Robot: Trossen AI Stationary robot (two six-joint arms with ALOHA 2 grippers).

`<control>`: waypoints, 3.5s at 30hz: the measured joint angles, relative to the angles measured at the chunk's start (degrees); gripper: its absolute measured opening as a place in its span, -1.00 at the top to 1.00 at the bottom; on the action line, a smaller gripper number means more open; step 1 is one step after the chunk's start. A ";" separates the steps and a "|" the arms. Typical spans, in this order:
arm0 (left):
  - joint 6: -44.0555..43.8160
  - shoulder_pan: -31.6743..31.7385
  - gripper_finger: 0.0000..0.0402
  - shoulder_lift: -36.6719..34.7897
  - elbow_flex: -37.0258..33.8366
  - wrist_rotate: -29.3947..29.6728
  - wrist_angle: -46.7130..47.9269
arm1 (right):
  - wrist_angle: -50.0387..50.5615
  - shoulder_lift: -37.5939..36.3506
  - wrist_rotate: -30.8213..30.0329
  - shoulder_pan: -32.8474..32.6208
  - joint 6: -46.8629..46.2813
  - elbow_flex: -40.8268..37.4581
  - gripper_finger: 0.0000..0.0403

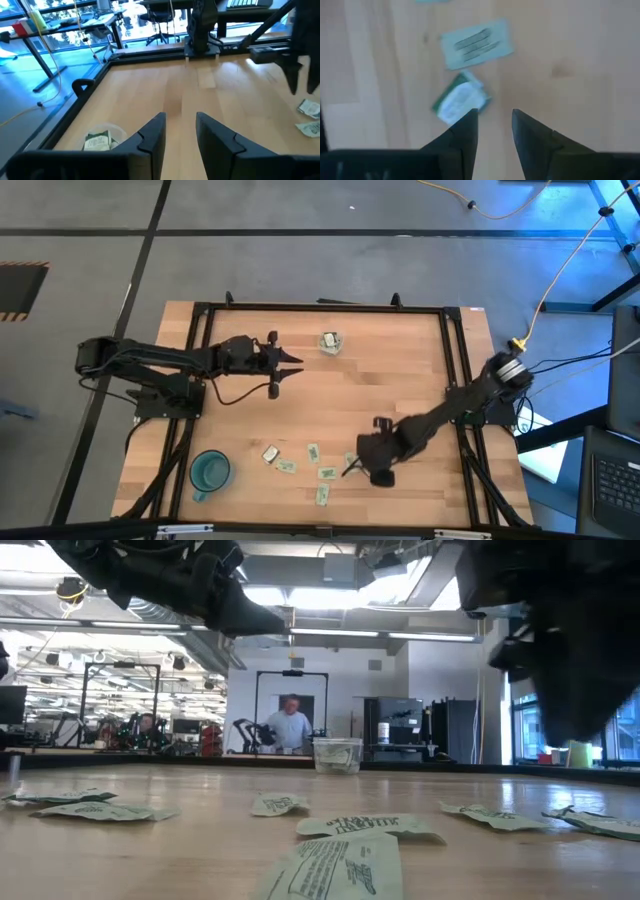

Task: Pick and place items into bin
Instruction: Put the green stevia packet into the transparent bin, then put the light green stevia packet into the transparent bin

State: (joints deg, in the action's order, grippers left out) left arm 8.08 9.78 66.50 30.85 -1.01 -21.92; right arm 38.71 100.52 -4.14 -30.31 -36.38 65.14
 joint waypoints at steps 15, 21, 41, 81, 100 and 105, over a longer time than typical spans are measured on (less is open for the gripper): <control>0.16 0.00 0.49 0.00 0.04 -0.03 -0.55 | 1.05 11.38 2.27 -4.50 -9.92 5.86 0.41; 0.17 0.00 0.49 0.00 0.07 -0.03 -0.12 | 1.63 11.16 2.34 -4.48 -9.90 5.79 0.60; 0.17 0.00 0.49 0.02 0.07 -0.05 0.14 | 21.40 10.29 -5.98 -1.28 0.21 19.37 0.88; 1.05 0.07 0.49 0.00 0.13 0.06 5.52 | -4.69 14.34 -0.09 52.22 61.12 21.77 0.86; 1.08 0.07 0.49 0.00 0.13 0.19 5.53 | -2.97 15.84 -0.99 52.79 62.17 21.75 0.63; 1.15 0.07 0.49 0.00 0.11 0.20 5.81 | 0.75 12.98 -2.73 52.40 58.97 22.71 0.36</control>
State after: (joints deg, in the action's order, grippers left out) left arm 9.23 9.85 66.50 30.96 -0.81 -16.11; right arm 39.46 113.49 -6.87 22.09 22.59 87.86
